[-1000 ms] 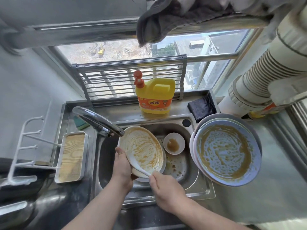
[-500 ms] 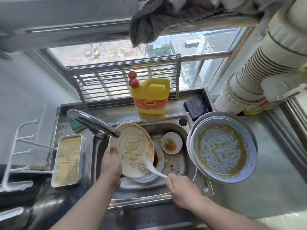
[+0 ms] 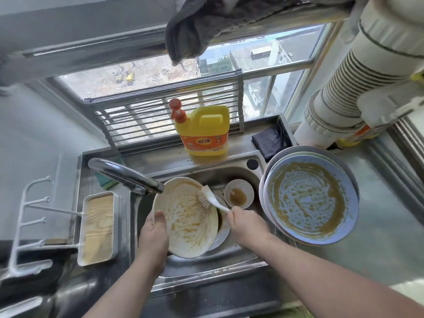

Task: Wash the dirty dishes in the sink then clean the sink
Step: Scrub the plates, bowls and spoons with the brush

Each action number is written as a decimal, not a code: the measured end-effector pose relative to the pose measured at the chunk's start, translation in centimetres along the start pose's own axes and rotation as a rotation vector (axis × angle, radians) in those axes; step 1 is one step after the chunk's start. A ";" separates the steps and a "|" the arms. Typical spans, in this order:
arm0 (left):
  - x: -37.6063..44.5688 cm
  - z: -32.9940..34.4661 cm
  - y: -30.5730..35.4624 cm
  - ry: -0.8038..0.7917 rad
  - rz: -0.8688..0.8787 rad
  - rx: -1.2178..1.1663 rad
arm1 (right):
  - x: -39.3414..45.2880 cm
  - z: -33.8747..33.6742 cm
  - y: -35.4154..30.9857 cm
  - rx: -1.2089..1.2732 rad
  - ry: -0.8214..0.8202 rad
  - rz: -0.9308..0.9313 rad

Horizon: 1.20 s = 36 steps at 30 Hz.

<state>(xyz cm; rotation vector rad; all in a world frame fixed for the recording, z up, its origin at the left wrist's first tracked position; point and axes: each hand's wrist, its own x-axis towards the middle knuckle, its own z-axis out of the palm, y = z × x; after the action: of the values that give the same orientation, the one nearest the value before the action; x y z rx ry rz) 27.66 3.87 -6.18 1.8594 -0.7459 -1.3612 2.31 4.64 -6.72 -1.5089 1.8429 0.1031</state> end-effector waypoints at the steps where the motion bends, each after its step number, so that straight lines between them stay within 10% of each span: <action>1: -0.3 0.2 -0.4 0.010 -0.032 -0.038 | 0.9 -0.6 -0.6 -0.007 0.023 -0.026; 24: 0.2 1.9 0.3 0.188 0.029 0.195 | -5.7 4.9 -2.6 0.181 -0.252 -0.017; 36: -0.3 1.8 2.7 0.049 0.015 0.100 | -3.5 -0.1 -2.5 0.156 -0.103 0.110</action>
<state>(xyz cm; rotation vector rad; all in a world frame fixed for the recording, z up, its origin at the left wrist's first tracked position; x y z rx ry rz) 25.74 2.17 -4.23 1.9531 -0.8145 -1.2853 4.59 6.65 -3.67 -1.2728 1.8071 0.0853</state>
